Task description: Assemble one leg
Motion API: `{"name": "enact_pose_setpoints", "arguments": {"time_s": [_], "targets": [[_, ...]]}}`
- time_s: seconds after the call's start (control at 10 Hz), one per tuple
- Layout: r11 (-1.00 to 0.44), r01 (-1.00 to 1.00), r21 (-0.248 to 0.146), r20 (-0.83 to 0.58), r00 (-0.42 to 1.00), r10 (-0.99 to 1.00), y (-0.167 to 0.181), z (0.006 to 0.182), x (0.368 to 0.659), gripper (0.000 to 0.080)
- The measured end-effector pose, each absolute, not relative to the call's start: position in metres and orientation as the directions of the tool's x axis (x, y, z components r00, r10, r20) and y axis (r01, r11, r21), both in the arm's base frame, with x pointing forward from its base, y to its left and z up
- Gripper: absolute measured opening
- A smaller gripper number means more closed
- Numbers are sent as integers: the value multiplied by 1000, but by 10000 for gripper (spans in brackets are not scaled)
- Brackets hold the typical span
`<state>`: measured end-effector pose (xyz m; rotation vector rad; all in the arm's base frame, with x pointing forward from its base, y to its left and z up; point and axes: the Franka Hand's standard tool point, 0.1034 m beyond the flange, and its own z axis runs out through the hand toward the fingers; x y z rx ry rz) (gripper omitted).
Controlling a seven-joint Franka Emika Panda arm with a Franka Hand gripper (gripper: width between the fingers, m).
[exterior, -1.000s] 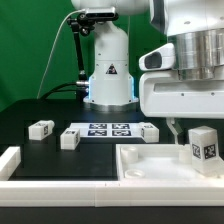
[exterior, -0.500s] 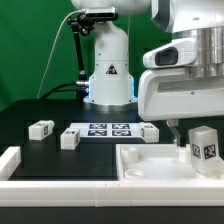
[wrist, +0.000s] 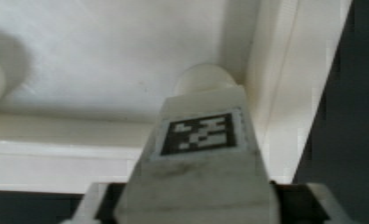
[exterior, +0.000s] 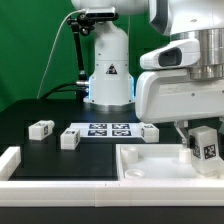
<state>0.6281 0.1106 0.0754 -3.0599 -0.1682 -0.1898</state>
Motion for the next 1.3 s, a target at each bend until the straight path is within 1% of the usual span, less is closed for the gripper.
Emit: {"name": "enact_pose_setpoints", "arguments": {"time_s": [0.1, 0.3, 0.4, 0.6, 0.7, 0.8, 0.9, 1.0, 1.2, 1.3], "targets": [[-992, 110, -65, 126, 987, 101, 111, 75, 628, 290], [-996, 28, -80, 121, 993, 18, 111, 75, 628, 290], [-986, -122, -110, 110, 985, -134, 112, 74, 629, 290], [-919, -368, -143, 83, 921, -381, 111, 73, 629, 290], [-856, -492, -156, 65, 860, -506, 110, 73, 629, 290], [-808, -565, -167, 60, 812, -580, 109, 72, 629, 290], [-692, -699, -180, 32, 699, -714, 109, 72, 629, 290], [-583, -792, -181, 16, 591, -807, 108, 71, 627, 291], [-425, -886, -188, -7, 434, -901, 107, 71, 626, 292], [-373, -908, -190, -29, 385, -922, 107, 71, 625, 292]]}}
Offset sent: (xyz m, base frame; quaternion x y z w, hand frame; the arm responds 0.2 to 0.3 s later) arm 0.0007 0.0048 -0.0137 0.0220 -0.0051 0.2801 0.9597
